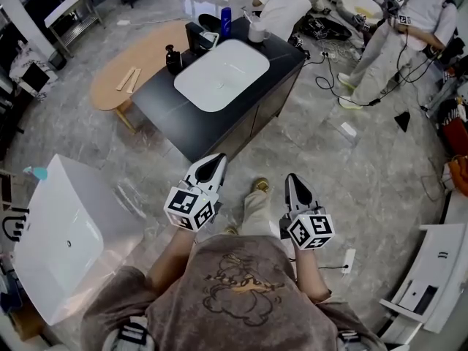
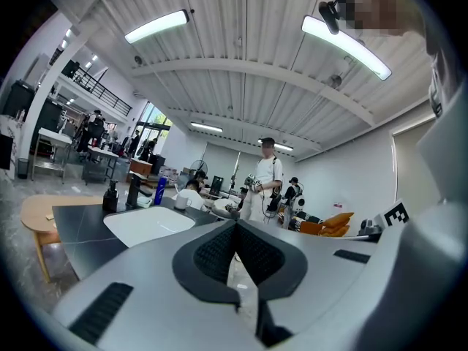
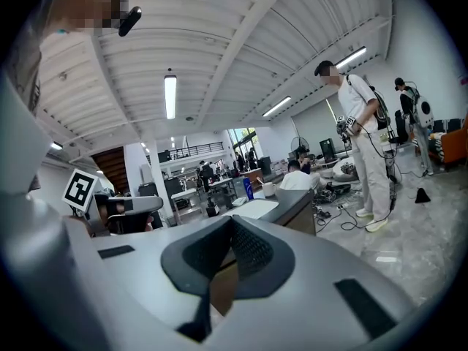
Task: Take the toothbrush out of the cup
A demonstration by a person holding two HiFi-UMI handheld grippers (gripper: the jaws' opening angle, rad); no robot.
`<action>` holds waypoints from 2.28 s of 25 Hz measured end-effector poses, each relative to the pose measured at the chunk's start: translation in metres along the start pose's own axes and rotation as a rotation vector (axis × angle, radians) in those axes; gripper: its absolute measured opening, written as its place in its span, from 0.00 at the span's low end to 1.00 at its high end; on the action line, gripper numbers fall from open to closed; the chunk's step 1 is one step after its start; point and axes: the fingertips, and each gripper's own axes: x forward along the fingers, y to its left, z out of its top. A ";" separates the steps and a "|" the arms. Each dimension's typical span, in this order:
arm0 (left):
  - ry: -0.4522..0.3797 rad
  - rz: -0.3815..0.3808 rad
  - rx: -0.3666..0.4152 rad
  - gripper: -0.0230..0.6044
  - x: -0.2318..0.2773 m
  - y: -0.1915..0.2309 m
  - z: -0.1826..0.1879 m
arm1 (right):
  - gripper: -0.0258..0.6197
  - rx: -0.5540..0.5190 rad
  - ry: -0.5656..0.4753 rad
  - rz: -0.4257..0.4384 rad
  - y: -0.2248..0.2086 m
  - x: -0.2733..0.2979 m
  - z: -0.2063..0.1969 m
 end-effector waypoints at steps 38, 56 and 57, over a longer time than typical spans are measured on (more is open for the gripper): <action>-0.030 0.126 0.031 0.07 0.319 0.084 0.103 | 0.04 -0.009 0.024 0.140 -0.197 0.260 0.132; -0.030 0.110 0.022 0.07 0.466 0.170 0.146 | 0.05 -0.051 0.043 0.135 -0.263 0.396 0.194; -0.030 0.109 0.019 0.07 0.470 0.174 0.147 | 0.05 -0.052 0.045 0.133 -0.265 0.403 0.196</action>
